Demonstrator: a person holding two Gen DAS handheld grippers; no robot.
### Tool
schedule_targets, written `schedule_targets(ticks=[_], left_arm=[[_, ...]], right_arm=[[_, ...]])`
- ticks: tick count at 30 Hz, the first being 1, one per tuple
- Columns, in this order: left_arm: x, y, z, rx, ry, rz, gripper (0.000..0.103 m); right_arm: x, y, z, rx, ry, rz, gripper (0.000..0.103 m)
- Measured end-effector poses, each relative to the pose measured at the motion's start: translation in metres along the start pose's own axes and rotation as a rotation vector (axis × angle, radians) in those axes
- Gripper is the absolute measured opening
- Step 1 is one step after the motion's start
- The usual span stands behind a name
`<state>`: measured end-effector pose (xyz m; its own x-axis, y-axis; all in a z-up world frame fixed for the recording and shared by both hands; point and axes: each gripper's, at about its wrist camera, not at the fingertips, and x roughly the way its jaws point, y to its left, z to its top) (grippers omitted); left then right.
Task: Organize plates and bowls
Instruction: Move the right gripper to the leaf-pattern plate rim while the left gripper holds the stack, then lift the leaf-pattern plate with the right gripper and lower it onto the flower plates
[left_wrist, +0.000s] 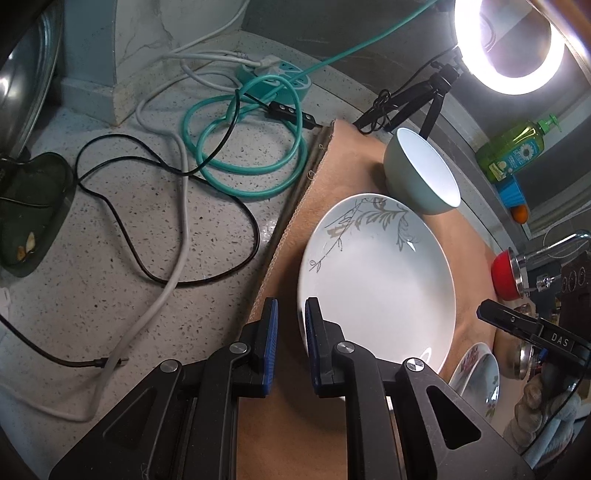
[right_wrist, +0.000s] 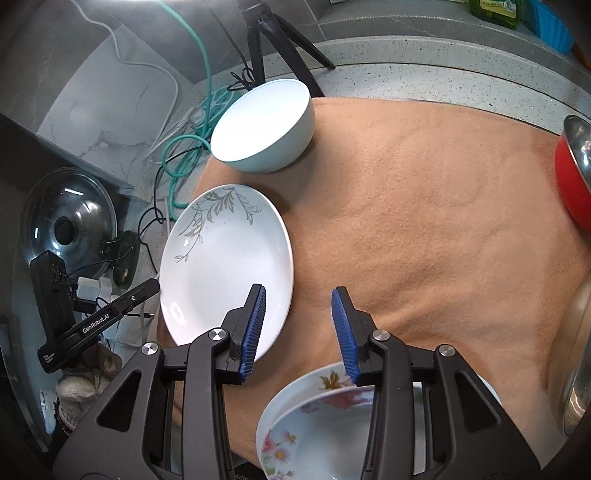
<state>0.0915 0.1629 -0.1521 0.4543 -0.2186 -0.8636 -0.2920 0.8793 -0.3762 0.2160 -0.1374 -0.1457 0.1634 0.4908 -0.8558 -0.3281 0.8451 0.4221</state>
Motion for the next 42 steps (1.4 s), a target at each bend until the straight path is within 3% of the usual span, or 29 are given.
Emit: schedule_targets(ticks=[9, 12, 27, 42], left_arm=[[0.011, -0.002, 0.004, 0.008, 0.023, -0.013, 0.013], [0.013, -0.001, 0.005, 0.010, 0.025, -0.017, 0.013], [0.022, -0.006, 0.009, 0.026, 0.038, -0.035, 0.007], [0.011, -0.006, 0.006, 0.026, 0.025, -0.050, 0.007]], right_arm=[[0.021, -0.001, 0.010, 0.010, 0.039, 0.006, 0.037], [0.026, -0.002, 0.012, 0.021, 0.047, 0.012, 0.028], [0.043, 0.006, 0.016, 0.006, 0.076, 0.008, 0.010], [0.038, 0.010, 0.011, 0.000, 0.074, 0.011, 0.009]])
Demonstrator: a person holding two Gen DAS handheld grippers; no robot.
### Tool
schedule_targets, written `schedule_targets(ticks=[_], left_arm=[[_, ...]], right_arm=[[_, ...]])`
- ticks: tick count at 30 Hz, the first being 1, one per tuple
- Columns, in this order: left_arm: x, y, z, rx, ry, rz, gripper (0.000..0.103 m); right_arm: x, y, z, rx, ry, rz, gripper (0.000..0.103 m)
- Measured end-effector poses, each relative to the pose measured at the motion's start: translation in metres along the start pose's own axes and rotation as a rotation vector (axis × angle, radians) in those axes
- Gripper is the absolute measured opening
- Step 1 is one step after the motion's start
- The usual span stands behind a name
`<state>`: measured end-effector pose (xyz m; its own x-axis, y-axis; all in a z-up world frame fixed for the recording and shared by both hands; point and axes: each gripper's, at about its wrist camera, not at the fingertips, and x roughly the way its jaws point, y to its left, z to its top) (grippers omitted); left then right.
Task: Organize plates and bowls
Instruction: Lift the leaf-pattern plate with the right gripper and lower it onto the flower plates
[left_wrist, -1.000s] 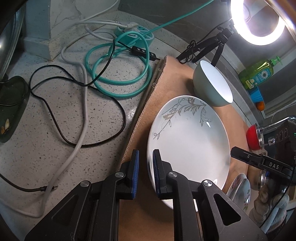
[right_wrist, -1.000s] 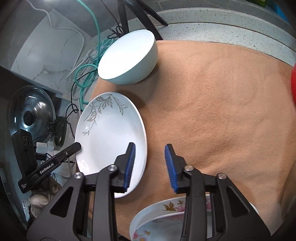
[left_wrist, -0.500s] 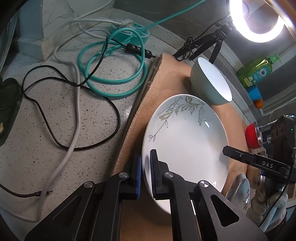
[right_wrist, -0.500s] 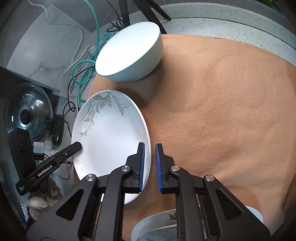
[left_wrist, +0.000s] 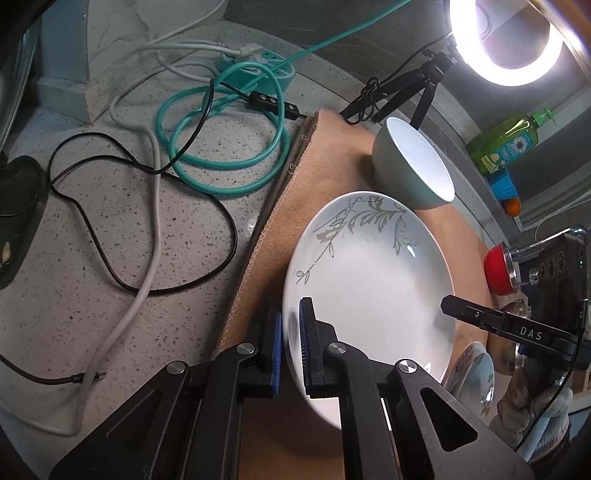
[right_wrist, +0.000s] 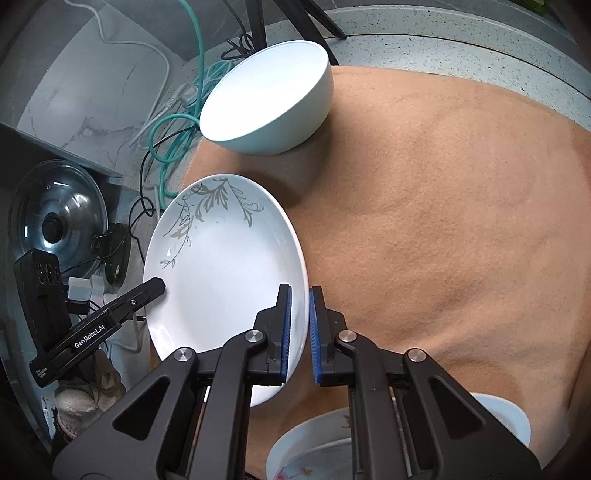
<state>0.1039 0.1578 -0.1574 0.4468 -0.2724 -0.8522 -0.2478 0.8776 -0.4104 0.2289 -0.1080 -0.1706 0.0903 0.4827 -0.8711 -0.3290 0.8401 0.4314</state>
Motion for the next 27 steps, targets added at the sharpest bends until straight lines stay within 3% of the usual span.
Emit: schedule_targets(ticks=[18, 27], left_arm=[[-0.031, -0.037, -0.016, 0.070, -0.031, -0.051, 0.007], [-0.034, -0.069, -0.034, 0.124, -0.012, -0.091, 0.007]], right_arm=[[-0.058, -0.008, -0.028, -0.006, -0.060, 0.027, 0.009], [-0.094, -0.032, -0.056, 0.025, -0.098, 0.017, 0.009]])
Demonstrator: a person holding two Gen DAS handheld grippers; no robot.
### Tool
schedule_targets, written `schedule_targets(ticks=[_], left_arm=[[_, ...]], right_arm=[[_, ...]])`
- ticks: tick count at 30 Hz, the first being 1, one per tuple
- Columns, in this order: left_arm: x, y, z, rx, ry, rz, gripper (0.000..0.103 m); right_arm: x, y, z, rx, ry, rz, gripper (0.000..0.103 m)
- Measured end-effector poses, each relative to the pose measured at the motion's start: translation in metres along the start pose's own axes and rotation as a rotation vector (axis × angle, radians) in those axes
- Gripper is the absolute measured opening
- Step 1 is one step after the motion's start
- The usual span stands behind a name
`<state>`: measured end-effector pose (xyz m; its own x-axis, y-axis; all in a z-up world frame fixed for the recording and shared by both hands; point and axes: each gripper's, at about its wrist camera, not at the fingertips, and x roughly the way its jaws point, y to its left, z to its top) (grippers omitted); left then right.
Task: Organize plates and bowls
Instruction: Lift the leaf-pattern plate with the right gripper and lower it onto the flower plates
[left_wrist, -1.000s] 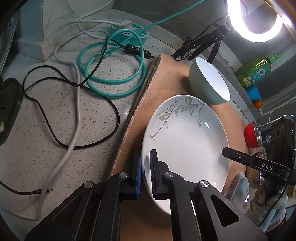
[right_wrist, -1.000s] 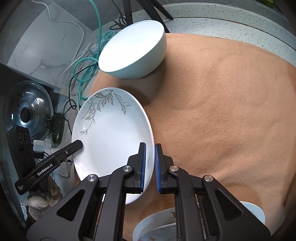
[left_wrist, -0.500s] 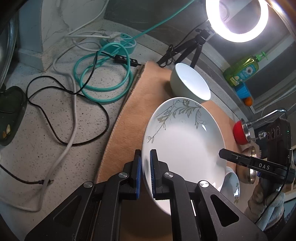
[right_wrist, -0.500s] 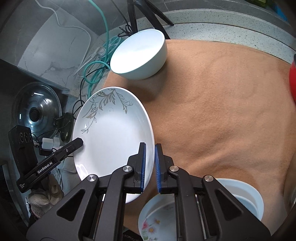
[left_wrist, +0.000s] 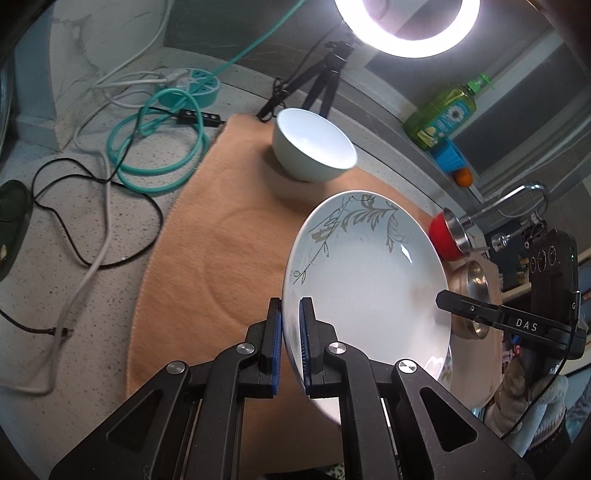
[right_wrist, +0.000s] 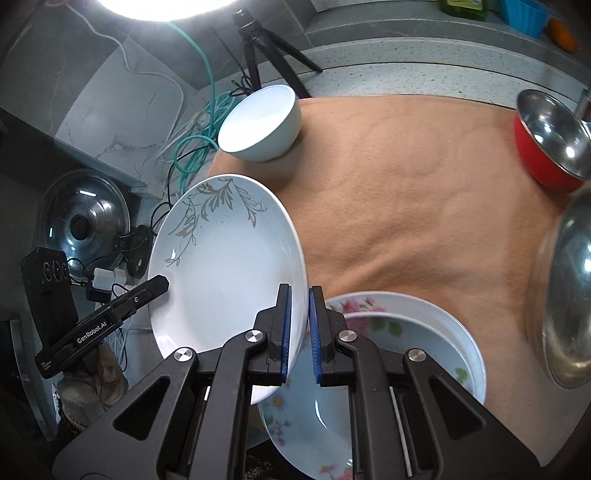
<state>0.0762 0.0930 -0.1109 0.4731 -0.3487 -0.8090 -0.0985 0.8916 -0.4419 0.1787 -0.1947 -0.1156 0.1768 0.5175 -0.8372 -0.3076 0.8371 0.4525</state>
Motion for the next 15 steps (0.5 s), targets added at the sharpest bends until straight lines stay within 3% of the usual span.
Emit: schedule_targets(ticks=[15], left_arm=[[0.016, -0.052, -0.031, 0.082, 0.068, -0.047, 0.007]], right_arm=[[-0.045, -0.047, -0.043, 0.071, -0.030, -0.035, 0.010]])
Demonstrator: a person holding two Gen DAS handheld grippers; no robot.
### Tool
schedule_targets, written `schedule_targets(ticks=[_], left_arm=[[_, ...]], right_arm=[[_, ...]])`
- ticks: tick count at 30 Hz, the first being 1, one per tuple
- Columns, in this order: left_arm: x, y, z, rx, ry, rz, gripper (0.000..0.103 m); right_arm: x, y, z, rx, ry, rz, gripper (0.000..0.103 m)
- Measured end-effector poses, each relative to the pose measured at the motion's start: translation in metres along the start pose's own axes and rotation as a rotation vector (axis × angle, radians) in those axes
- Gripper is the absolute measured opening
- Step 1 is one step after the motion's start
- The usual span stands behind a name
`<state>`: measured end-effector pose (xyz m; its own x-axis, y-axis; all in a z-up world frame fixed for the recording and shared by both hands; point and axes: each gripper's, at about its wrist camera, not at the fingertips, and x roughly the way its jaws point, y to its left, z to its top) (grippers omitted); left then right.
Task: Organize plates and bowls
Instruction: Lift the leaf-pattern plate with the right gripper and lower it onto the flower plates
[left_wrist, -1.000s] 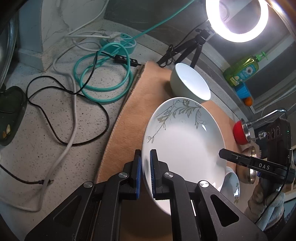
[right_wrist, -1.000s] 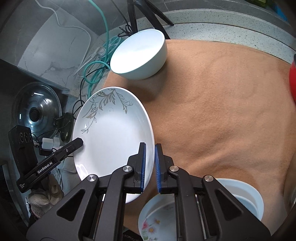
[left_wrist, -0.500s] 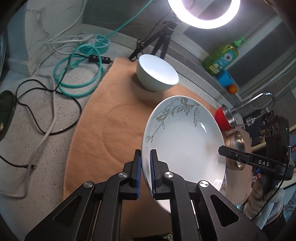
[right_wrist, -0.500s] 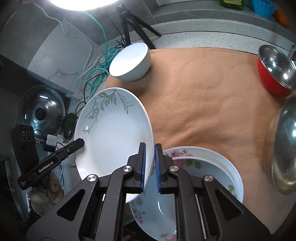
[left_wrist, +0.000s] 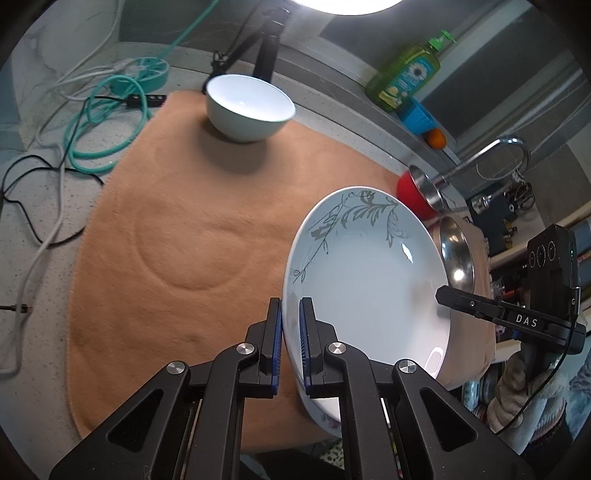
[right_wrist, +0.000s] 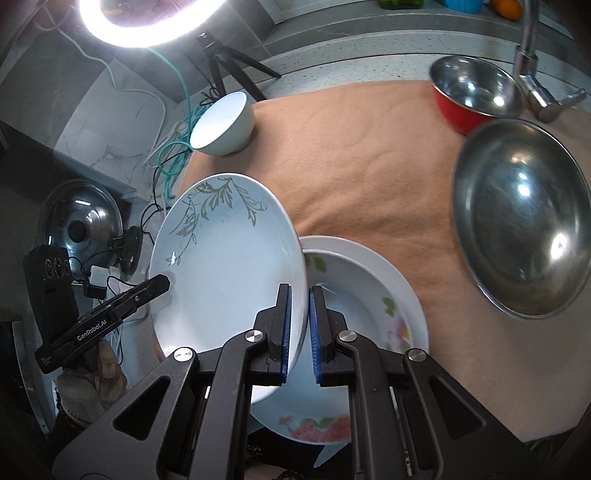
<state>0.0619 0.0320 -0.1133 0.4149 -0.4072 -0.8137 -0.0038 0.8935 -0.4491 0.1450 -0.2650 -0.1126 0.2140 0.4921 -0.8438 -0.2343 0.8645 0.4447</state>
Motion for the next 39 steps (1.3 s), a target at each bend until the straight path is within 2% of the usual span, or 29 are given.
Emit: schedule_targets(ticks=[20, 39], left_arm=[[0.025, -0.037, -0.025, 0.078, 0.090, -0.010, 0.007], [0.038, -0.041, -0.033, 0.089, 0.124, 0.016, 0.007]], right_arm=[[-0.017, -0.050, -0.040, 0.069, 0.016, -0.031, 0.010], [-0.004, -0.057, -0.047, 0.085, 0.047, -0.035, 0.010]])
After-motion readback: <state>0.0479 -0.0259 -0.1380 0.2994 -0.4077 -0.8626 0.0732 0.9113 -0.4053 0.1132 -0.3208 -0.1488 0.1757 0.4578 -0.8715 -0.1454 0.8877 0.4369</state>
